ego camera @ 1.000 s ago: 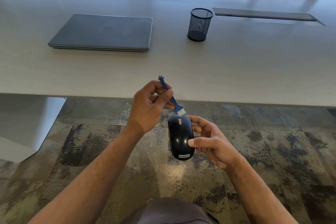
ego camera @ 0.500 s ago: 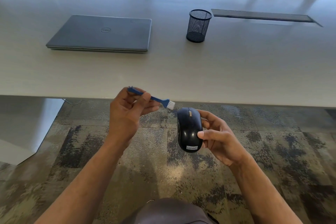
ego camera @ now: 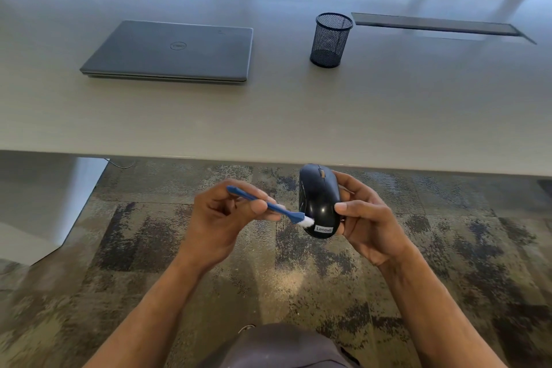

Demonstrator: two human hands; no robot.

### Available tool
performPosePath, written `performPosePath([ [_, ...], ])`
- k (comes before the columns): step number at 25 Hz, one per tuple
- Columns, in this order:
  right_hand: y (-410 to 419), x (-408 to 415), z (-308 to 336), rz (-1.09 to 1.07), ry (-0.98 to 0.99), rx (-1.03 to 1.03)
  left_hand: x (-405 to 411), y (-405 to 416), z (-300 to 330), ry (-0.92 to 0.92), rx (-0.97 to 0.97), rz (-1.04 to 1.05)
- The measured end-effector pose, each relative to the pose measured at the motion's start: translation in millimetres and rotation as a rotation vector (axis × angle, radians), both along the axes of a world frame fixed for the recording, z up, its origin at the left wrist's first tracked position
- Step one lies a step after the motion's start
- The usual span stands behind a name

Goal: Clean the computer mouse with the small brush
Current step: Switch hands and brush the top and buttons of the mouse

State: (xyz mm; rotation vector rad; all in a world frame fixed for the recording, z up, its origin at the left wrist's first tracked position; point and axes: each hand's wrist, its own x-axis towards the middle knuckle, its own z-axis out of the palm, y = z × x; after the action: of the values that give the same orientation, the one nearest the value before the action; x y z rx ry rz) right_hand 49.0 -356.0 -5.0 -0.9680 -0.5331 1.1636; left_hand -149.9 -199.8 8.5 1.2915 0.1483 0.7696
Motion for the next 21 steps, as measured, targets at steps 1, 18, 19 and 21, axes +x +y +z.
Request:
performPosePath([
  [1, 0, -1, 0, 0.001, -0.006, -0.002, 0, 1, -2, 0.008, 0.018, 0.000],
  [18, 3, -10, 0, 0.025, -0.036, -0.037, -5, 6, -14, 0.106, -0.007, 0.176],
  [19, 3, -10, 0, 0.027, -0.037, -0.044, -3, 7, -15, 0.124, -0.023, 0.208],
  [21, 3, -11, 0, 0.040, -0.036, -0.045, 2, 7, -16, 0.159, -0.064, 0.259],
])
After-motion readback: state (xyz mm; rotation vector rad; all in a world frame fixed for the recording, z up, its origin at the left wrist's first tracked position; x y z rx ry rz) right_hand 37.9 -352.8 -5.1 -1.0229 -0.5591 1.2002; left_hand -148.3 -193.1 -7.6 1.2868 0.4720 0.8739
